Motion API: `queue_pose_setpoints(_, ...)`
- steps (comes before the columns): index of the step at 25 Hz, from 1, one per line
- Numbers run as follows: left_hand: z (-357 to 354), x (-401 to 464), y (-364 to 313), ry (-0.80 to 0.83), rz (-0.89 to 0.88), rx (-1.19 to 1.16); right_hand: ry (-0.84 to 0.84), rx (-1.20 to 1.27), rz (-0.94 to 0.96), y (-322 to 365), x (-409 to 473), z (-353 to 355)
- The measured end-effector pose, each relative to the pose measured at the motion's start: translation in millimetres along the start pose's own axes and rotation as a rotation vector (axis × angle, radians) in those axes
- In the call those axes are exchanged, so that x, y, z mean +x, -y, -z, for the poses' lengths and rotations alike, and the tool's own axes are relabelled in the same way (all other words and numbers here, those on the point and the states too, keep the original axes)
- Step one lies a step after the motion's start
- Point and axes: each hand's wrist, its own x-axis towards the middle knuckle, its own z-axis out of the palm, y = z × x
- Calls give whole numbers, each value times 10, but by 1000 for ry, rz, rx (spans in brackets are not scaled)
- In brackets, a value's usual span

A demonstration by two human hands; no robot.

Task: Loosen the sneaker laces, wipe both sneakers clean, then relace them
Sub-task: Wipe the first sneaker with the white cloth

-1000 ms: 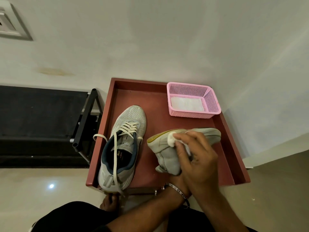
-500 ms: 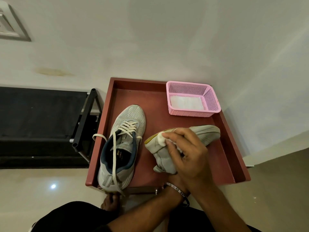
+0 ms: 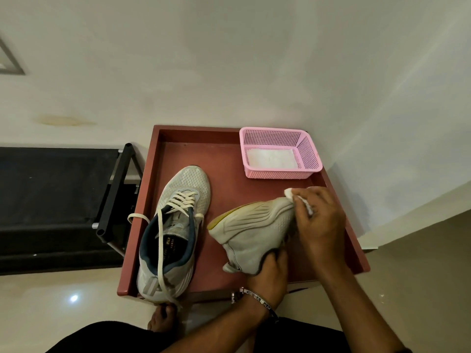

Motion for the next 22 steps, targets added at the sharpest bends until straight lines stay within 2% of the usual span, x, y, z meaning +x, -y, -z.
queue_pose_setpoints(2, 66, -2, -28, 110, -36, -36, -3, 8, -56, 18, -35, 26)
queue_pose_setpoints(3, 80, -6, -72, 195, -1, -30, 55, 53, -31, 115, -80, 20)
queue_pose_setpoints(5, 30, 38, -77, 262, 102, -9, 195, 137, 84, 290, -207, -10)
queue_pose_setpoints(6, 18, 41, -33, 262, 116, -69, 225, 139, 137, 289, -194, -19)
queue_pose_setpoints(7, 41, 33, -47, 176, 115, -114, 199, 104, 143, 229, -119, -13)
queue_pose_setpoints(9, 99, -7, -142, -5, 67, -72, 61, 8, 42, 4, 59, 57)
queue_pose_setpoints(11, 68, -8, -108, -52, 69, -92, -23, 6, -108, -110, 98, 119)
queue_pose_setpoints(13, 53, 11, -106, 6, 92, -109, 66, 65, -139, -13, -31, 86)
queue_pose_setpoints(16, 69, 61, -103, 125, 198, -89, 232, 151, 31, 170, -178, 37)
queue_pose_setpoints(18, 109, 67, -180, 103, 231, -170, 147, 86, 8, 11, -56, 42)
queue_pose_setpoints(20, 145, 87, -256, 94, 296, -258, 52, 58, -124, -110, 48, 82)
queue_pose_setpoints(22, 162, 135, -282, 141, 363, -350, 122, 133, -126, -23, -43, 53)
